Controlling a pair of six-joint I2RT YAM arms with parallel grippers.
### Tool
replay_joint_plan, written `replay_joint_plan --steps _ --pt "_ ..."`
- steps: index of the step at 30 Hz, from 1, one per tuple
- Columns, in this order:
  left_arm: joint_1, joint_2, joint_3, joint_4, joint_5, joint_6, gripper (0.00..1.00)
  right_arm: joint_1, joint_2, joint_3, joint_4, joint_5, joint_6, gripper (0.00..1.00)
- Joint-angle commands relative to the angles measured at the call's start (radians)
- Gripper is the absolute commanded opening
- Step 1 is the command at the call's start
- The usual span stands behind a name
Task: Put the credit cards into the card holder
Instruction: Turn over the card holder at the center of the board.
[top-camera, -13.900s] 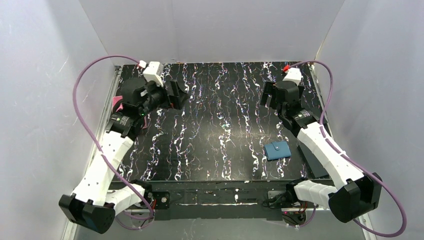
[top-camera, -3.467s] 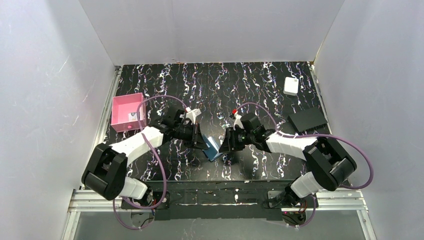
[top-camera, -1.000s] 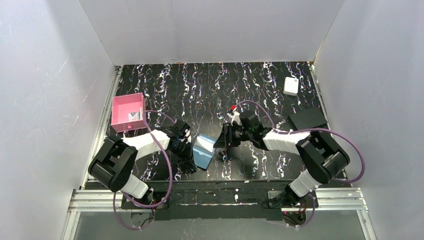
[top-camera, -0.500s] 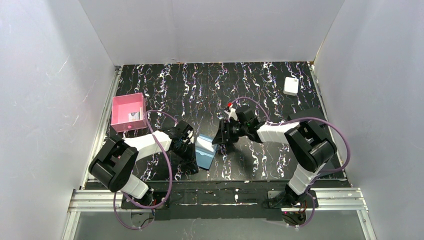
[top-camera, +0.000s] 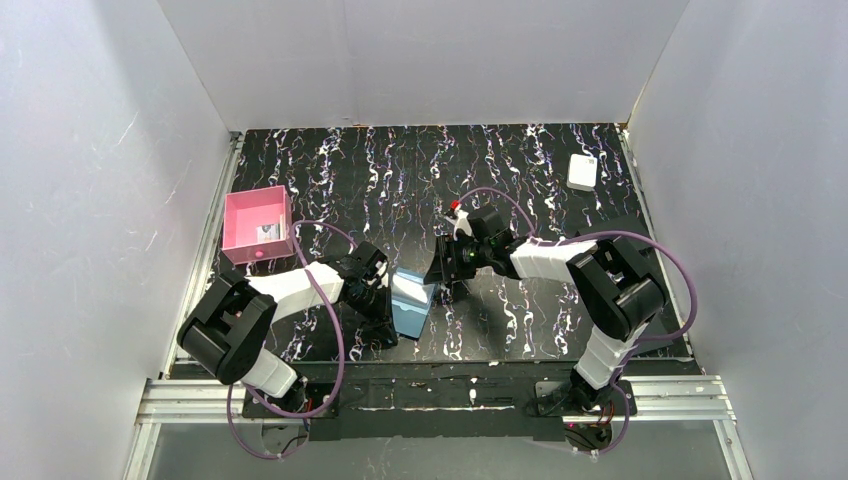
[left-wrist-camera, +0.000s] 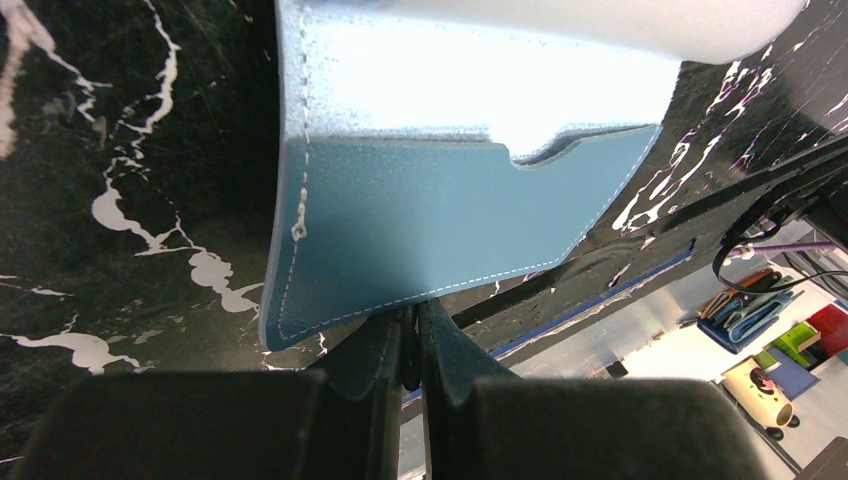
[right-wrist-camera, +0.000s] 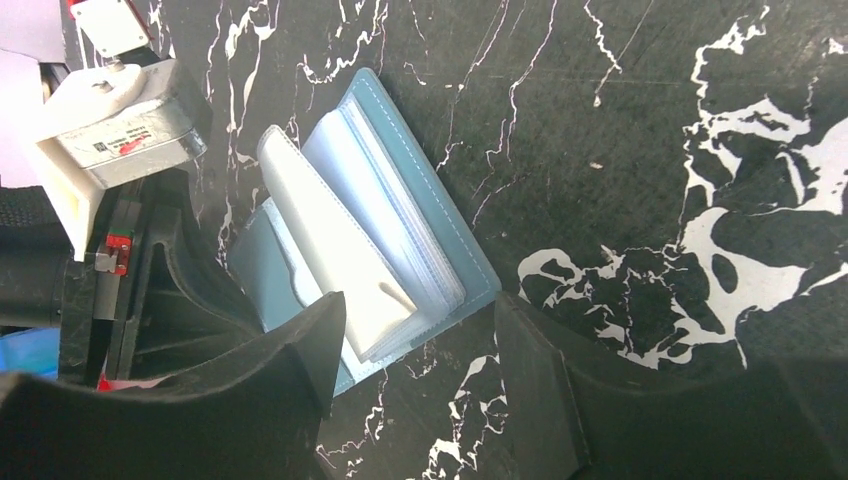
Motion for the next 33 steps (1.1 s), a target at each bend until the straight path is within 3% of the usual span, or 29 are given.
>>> replay_joint_plan --steps 1,10,23,33 --pt "-0.016 0.064 -0.073 -0.005 -0.208 0.040 0.00 0.007 -0.014 0.049 -0.016 -0.001 -0.045 0.65" --pt "-0.016 0.062 -0.065 -0.007 -0.203 0.037 0.00 0.029 -0.023 0.037 -0.001 0.011 -0.048 0.54" --pt "-0.018 0.074 -0.048 -0.013 -0.209 0.044 0.00 0.055 0.051 0.033 0.084 -0.127 -0.009 0.58" --pt "-0.018 0.137 0.039 -0.042 -0.245 0.090 0.00 0.134 -0.114 -0.150 0.358 -0.299 0.251 0.53"
